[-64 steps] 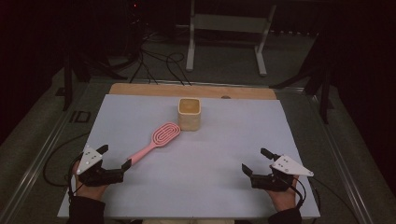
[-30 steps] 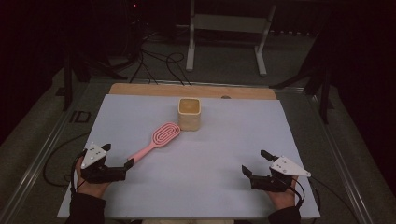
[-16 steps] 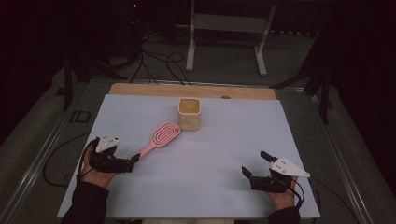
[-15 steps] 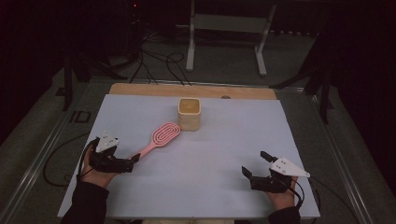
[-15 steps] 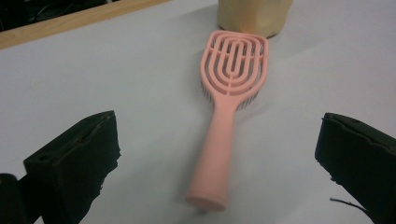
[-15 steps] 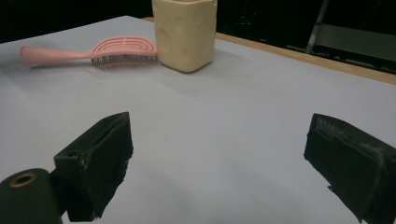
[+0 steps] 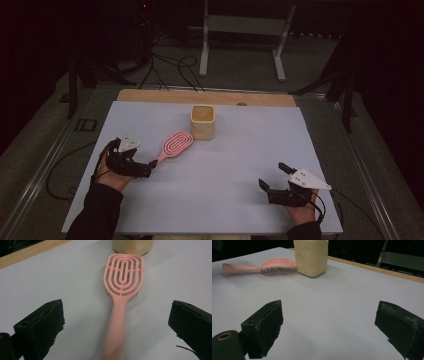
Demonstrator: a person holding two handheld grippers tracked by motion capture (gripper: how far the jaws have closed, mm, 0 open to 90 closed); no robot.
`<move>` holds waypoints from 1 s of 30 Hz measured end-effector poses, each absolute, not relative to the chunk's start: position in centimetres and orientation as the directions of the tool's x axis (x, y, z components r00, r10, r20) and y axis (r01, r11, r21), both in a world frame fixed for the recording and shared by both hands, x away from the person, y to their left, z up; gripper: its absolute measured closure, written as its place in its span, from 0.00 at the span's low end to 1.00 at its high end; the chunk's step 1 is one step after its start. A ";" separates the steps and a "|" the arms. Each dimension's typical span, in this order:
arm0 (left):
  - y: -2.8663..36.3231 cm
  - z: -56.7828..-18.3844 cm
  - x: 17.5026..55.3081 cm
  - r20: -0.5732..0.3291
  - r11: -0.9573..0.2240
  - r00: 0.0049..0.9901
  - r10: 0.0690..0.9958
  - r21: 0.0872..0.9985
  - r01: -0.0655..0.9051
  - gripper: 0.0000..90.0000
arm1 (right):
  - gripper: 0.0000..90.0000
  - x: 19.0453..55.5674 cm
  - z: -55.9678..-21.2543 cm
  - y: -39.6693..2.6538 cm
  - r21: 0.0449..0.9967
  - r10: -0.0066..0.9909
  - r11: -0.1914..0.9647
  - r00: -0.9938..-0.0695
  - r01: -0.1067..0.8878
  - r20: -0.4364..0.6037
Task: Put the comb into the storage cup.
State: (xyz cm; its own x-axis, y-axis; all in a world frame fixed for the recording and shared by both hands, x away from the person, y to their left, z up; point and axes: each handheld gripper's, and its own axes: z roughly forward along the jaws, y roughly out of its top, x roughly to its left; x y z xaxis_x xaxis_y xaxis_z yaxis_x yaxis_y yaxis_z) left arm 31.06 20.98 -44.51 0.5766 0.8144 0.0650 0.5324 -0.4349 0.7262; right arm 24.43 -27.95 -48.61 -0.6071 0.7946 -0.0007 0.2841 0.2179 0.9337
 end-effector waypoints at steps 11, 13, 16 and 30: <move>19.9 -44.7 32.9 0.080 -0.510 0.611 0.787 0.642 0.573 0.02 | 0.09 24.5 -48.7 -27.9 0.932 0.791 0.221 -0.612 0.289 0.002; 19.6 -44.9 33.2 0.079 -0.521 0.618 0.782 0.627 0.579 0.02 | 0.09 24.5 -48.7 -27.9 0.932 0.790 0.220 -0.613 0.289 0.003; 19.3 -45.0 33.6 0.079 -0.532 0.625 0.777 0.613 0.584 0.02 | 0.09 24.5 -48.7 -27.9 0.932 0.790 0.220 -0.613 0.288 0.003; 18.6 -45.5 35.2 0.064 -0.567 0.648 0.759 0.555 0.609 0.03 | 0.09 24.5 -48.8 -27.9 0.929 0.790 0.223 -0.613 0.294 0.005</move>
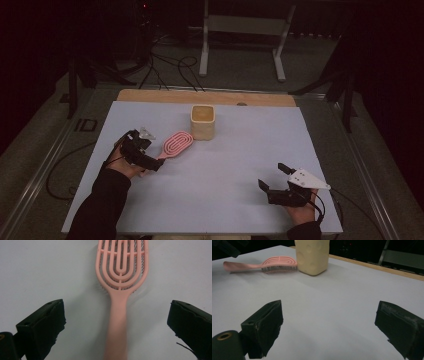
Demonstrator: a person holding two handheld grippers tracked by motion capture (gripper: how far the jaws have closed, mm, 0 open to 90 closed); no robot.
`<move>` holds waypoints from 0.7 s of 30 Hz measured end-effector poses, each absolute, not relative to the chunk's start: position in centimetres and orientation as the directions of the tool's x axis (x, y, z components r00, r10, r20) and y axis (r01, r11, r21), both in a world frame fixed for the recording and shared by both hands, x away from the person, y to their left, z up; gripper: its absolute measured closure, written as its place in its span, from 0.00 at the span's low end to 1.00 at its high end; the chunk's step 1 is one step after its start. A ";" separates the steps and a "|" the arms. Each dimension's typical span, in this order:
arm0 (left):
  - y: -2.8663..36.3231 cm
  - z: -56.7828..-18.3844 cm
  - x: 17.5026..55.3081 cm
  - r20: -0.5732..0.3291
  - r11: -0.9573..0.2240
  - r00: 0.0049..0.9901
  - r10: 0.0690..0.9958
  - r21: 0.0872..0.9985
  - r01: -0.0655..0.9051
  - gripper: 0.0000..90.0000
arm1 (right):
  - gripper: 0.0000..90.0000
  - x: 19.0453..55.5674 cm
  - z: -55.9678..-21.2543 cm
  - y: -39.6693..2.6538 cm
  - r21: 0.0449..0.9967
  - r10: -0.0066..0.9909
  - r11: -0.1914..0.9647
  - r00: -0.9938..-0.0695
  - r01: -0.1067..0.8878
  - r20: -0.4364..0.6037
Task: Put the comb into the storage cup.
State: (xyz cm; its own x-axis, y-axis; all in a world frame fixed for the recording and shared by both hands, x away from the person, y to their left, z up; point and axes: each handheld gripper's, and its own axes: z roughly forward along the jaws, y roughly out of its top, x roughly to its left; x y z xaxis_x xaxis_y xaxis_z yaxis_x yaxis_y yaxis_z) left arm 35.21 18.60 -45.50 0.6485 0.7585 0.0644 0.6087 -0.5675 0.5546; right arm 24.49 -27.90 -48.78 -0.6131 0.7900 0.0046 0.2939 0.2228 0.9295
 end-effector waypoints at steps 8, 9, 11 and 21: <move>18.5 -46.0 36.0 0.075 -0.592 0.653 0.753 0.511 0.623 0.04 | 0.09 24.5 -48.8 -27.9 0.928 0.789 0.227 -0.615 0.297 0.004; 18.5 -46.0 36.0 0.075 -0.592 0.653 0.753 0.511 0.623 0.04 | 0.09 24.5 -48.8 -27.9 0.928 0.789 0.227 -0.615 0.297 0.004; 18.4 -46.1 36.2 0.079 -0.599 0.655 0.752 0.499 0.626 0.04 | 0.09 24.5 -48.8 -27.9 0.927 0.787 0.229 -0.617 0.296 0.003; 17.7 -46.6 36.8 0.083 -0.612 0.658 0.748 0.469 0.636 0.04 | 0.09 24.5 -48.8 -27.9 0.927 0.787 0.229 -0.617 0.297 0.003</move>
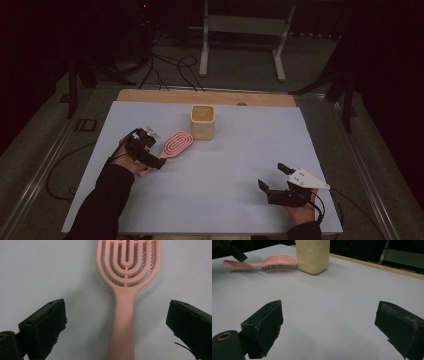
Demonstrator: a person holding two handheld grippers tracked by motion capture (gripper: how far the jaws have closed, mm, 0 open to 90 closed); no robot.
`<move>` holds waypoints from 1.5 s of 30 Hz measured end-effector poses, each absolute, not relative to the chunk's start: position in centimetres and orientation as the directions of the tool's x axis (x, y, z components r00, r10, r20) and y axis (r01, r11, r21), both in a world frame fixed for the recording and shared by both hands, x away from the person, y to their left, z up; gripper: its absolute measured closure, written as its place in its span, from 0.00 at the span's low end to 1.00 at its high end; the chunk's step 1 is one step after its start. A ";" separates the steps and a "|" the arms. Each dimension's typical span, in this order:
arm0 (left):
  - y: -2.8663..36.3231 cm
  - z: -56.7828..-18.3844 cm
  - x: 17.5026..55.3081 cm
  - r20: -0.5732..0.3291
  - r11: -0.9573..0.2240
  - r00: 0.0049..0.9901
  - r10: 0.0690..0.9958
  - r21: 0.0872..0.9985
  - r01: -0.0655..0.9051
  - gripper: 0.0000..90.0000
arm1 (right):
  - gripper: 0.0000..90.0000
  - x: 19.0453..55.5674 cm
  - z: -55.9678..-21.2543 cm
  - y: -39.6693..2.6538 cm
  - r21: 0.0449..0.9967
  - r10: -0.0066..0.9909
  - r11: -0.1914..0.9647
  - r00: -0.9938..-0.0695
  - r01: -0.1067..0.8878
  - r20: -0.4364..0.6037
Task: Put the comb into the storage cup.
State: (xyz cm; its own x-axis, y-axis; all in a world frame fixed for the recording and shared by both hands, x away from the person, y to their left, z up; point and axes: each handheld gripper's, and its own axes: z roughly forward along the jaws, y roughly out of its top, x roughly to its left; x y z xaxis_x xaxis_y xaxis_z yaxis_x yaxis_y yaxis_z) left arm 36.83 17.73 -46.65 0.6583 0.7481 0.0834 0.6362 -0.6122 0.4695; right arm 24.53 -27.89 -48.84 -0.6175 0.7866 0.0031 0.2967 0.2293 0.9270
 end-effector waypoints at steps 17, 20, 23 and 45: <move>16.5 -47.5 37.6 0.090 -0.641 0.662 0.744 0.378 0.668 0.10 | 0.09 24.5 -48.9 -27.8 0.924 0.788 0.236 -0.616 0.300 -0.001; 16.1 -47.6 37.8 0.112 -0.656 0.665 0.738 0.347 0.670 0.12 | 0.09 24.6 -48.9 -27.8 0.924 0.788 0.237 -0.616 0.300 -0.002; 15.9 -47.6 37.8 0.101 -0.662 0.674 0.732 0.341 0.667 0.20 | 0.09 24.6 -48.9 -27.8 0.923 0.789 0.239 -0.614 0.300 -0.005; 14.9 -48.4 39.4 0.028 -0.693 0.709 0.704 0.243 0.679 0.67 | 0.09 24.6 -48.9 -27.9 0.922 0.791 0.240 -0.612 0.304 -0.004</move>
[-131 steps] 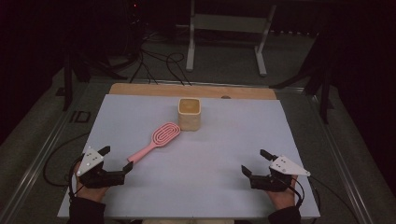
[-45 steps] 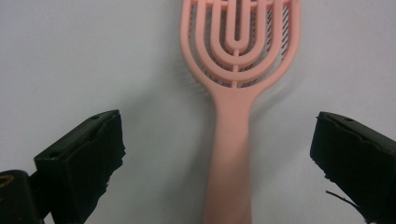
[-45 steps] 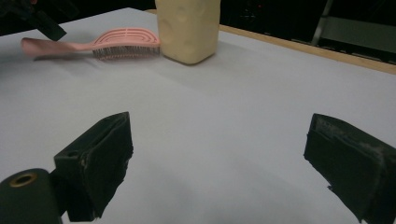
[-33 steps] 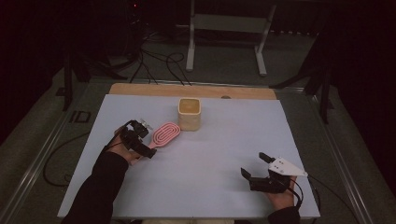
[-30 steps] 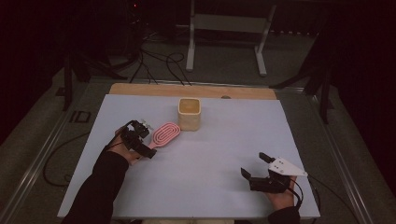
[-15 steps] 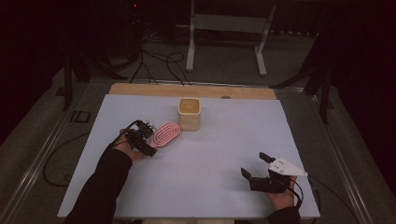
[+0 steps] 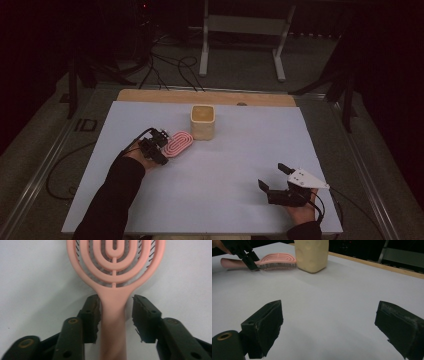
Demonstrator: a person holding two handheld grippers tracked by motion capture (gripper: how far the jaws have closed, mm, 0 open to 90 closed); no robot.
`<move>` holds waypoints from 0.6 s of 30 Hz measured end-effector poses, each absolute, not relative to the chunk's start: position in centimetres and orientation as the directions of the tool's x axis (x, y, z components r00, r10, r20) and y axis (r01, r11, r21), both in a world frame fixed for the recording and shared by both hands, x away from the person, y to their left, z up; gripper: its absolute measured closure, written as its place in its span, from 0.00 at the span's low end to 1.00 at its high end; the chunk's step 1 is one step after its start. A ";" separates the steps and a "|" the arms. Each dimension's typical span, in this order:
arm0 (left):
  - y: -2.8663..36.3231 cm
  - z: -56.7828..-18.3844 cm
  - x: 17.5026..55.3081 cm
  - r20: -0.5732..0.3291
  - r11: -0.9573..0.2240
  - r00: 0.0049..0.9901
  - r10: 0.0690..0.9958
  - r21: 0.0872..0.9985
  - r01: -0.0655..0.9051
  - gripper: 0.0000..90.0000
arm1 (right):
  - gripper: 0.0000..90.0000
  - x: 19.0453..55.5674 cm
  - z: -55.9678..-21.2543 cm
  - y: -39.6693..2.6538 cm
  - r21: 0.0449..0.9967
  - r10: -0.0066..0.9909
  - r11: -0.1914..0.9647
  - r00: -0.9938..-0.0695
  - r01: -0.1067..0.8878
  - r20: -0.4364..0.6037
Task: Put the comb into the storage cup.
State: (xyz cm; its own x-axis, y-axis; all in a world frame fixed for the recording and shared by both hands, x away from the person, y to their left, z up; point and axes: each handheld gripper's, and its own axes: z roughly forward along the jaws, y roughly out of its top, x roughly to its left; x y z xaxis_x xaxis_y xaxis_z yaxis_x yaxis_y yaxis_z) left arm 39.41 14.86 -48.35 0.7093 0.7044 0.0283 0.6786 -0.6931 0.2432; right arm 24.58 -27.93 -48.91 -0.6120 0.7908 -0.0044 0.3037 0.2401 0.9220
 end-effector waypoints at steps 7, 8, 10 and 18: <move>14.7 -48.6 40.0 0.018 -0.689 0.703 0.711 0.215 0.692 0.73 | 0.09 24.6 -48.9 -28.0 0.923 0.791 0.239 -0.611 0.302 -0.004; 14.7 -48.6 40.0 0.019 -0.689 0.702 0.712 0.212 0.693 0.73 | 0.09 24.6 -48.9 -28.0 0.923 0.792 0.239 -0.611 0.303 -0.004; 14.7 -48.8 40.1 0.014 -0.687 0.700 0.714 0.206 0.697 0.74 | 0.09 24.6 -49.0 -27.9 0.922 0.792 0.240 -0.610 0.304 -0.005; 14.8 -48.8 40.3 -0.007 -0.681 0.696 0.718 0.195 0.706 0.75 | 0.09 24.7 -49.0 -28.0 0.921 0.793 0.245 -0.609 0.304 -0.010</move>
